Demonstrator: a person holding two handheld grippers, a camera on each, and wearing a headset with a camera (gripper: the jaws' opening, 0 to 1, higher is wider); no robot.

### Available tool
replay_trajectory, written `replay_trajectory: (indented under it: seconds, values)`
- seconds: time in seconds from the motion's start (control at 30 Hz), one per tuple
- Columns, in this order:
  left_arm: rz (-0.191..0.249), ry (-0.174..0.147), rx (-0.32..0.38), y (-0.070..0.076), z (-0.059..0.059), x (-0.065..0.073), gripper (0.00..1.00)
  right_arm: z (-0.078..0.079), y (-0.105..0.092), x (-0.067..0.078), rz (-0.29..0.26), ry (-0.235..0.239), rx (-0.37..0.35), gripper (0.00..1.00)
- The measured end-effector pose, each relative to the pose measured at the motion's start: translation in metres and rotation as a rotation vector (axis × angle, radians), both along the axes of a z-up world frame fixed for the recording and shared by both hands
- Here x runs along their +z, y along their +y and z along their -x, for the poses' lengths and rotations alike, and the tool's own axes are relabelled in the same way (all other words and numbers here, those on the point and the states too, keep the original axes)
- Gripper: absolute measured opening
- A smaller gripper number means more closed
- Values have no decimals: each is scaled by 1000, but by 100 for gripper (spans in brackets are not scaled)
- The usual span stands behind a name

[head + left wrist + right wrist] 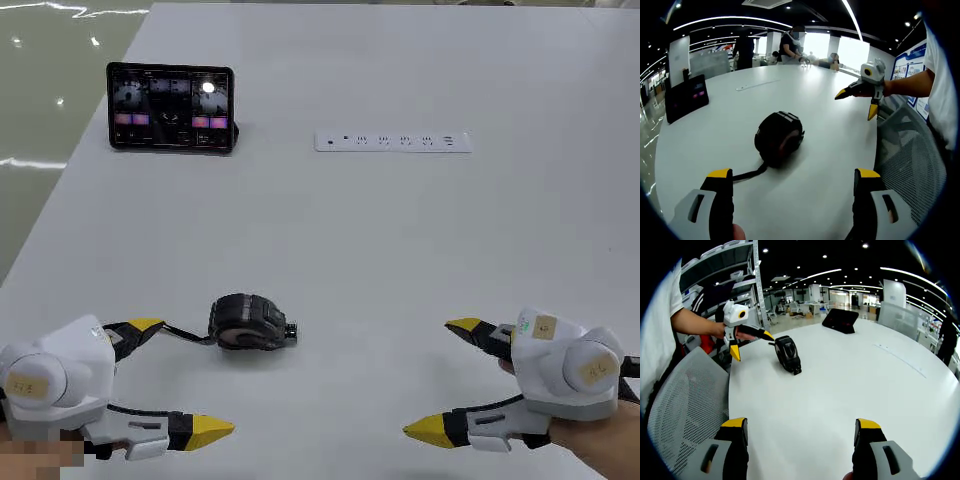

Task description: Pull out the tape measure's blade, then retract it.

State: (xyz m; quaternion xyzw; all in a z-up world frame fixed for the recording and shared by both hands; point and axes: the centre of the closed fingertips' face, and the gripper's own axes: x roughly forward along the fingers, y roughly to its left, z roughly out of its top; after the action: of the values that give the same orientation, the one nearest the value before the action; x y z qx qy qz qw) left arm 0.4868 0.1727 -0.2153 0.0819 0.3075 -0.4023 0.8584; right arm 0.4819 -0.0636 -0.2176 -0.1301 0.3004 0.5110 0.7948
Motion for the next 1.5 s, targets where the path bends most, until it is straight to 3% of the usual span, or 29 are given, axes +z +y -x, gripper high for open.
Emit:
replay_trajectory:
  seconds: [0.5,1.0,1.5]
  values:
    - [-6,10,-10,-2,-1,0,99,-2,1,-3,13,6,9,88]
    - [-41,16,-55,0,-10,-3,99,-19,14,-3,19,-4,57,87]
    - [-109,7,-142,-5,-26,-4,95,-35,33,-4,29,-15,130,86]
